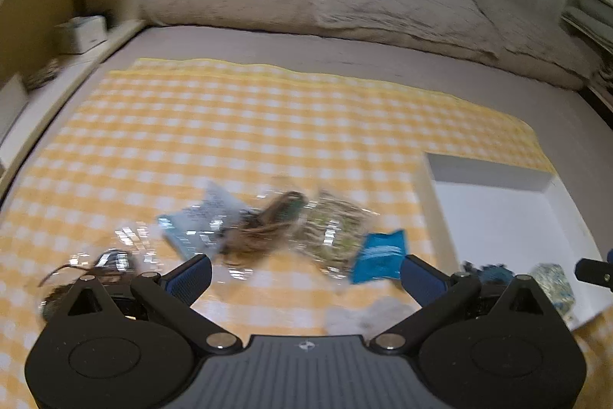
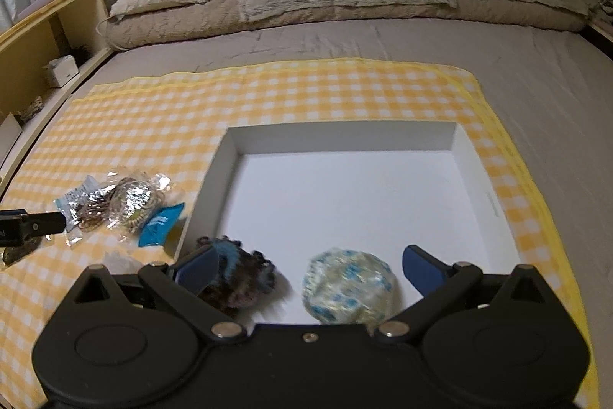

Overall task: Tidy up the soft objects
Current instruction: 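Open both tools and withdraw them from the white box, then grasp the bagged brown cord with left tool while right tool grasps white tissue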

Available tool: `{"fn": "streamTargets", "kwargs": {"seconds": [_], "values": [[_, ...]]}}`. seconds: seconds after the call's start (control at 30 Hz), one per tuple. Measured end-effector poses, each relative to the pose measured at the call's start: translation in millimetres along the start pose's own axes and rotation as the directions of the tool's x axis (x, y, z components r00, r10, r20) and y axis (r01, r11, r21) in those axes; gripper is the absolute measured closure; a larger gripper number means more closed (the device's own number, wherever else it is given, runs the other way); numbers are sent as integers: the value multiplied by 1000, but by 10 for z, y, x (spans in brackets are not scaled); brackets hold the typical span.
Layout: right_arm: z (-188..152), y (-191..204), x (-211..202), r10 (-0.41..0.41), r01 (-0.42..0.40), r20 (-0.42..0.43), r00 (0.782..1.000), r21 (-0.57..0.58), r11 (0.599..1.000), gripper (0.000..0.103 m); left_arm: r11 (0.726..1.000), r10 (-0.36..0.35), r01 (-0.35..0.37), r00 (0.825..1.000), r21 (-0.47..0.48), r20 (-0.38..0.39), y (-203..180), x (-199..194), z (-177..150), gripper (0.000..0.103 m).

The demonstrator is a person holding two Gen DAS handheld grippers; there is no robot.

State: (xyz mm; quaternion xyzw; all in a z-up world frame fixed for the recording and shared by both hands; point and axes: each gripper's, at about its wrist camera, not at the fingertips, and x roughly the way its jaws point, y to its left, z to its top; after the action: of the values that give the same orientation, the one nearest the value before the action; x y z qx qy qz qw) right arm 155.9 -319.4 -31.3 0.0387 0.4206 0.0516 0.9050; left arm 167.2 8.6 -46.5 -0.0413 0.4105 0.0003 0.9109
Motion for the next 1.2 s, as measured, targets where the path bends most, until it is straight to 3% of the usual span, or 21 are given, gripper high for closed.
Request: {"fn": "streamTargets", "kwargs": {"seconds": [0.37, 0.63, 0.8, 0.97, 1.1, 1.2], "values": [[155, 515, 130, 72, -71, 11, 997, -51, 996, 0, 989, 146, -145, 989, -40, 38, 661, -24, 74, 0], [237, 891, 235, 121, -120, 9, 993, -86, 989, 0, 979, 192, -197, 977, 55, 94, 1087, 123, 126, 0], [259, 1121, 267, 193, -192, 1, 981, -98, 977, 0, 981, 185, -186, 982, 53, 37, 1352, 382, 139, 0], [273, 1369, 344, 242, -243, -28, 970, -119, 963, 0, 984, 174, -175, 984, 22, 51, 1586, 553, 151, 0], [280, 1524, 417, 267, -271, -47, 963, -144, 952, 0, 991, 124, -122, 991, -47, 43, 1760, 682, 149, 0], [282, 1592, 466, 280, -286, -60, 958, -154, 946, 0, 994, 110, -109, 994, -26, 17, 1797, 760, 122, 0]]}}
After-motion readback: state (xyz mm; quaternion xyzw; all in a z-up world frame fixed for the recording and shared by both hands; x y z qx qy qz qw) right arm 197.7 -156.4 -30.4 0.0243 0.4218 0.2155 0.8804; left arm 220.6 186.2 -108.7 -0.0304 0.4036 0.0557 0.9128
